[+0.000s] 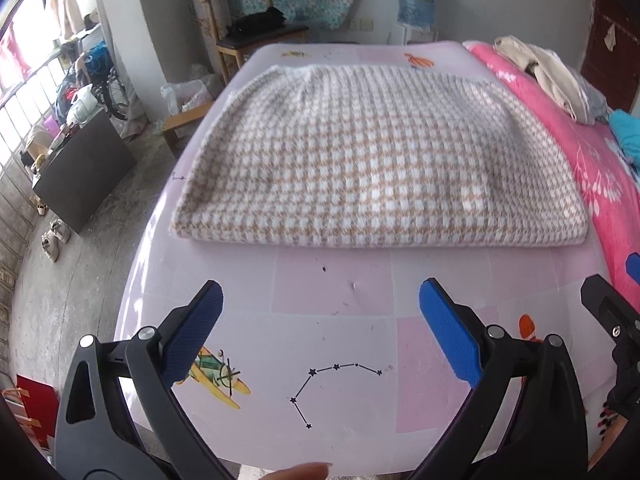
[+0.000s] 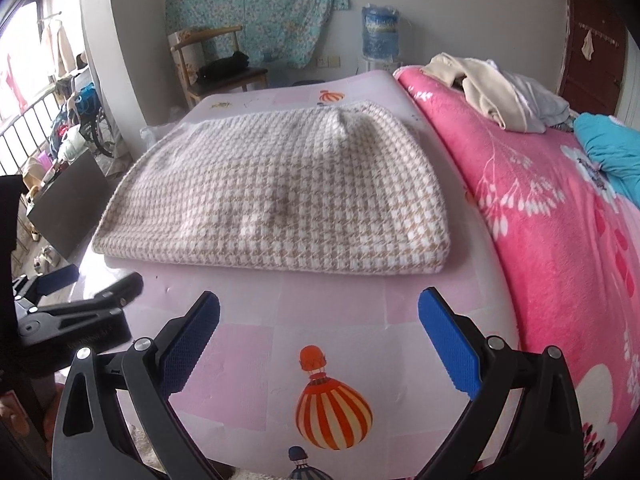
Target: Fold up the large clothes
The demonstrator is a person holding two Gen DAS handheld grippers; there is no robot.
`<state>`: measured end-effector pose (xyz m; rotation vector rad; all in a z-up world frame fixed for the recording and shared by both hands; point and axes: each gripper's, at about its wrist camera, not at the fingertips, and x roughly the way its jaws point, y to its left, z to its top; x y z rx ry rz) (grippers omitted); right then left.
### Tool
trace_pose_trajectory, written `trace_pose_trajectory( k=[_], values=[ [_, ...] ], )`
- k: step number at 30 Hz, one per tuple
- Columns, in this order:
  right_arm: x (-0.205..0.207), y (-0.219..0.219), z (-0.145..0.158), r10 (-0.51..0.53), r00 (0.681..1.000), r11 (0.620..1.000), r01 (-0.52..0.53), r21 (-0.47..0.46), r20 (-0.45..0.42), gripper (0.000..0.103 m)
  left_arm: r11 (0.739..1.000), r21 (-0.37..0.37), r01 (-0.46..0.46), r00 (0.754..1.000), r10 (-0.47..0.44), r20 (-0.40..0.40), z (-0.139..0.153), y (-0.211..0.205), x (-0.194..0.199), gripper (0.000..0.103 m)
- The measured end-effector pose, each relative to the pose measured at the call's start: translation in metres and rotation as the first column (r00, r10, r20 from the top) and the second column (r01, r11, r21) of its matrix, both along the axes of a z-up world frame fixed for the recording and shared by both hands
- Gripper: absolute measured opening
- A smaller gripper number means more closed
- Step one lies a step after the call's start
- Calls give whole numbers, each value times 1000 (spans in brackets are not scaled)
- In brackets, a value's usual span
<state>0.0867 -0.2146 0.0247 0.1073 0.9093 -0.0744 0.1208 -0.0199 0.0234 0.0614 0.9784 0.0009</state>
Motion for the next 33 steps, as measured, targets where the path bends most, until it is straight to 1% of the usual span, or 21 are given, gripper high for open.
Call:
trace_pose_trajectory(
  k=[9, 17, 33],
  values=[
    [2, 3, -10, -1, 999, 1000, 0, -9, -40, 97, 1000, 2, 15, 1000, -15, -24, -7, -1, 3, 95],
    [2, 9, -9, 7, 999, 1000, -8, -30, -39, 97, 1000, -7, 18, 1000, -18, -25, -7, 0, 2, 95],
    [1, 10, -6, 8, 999, 999, -10, -43, -38, 97, 999, -21, 36, 999, -37, -15, -3, -4, -1, 95]
  ],
)
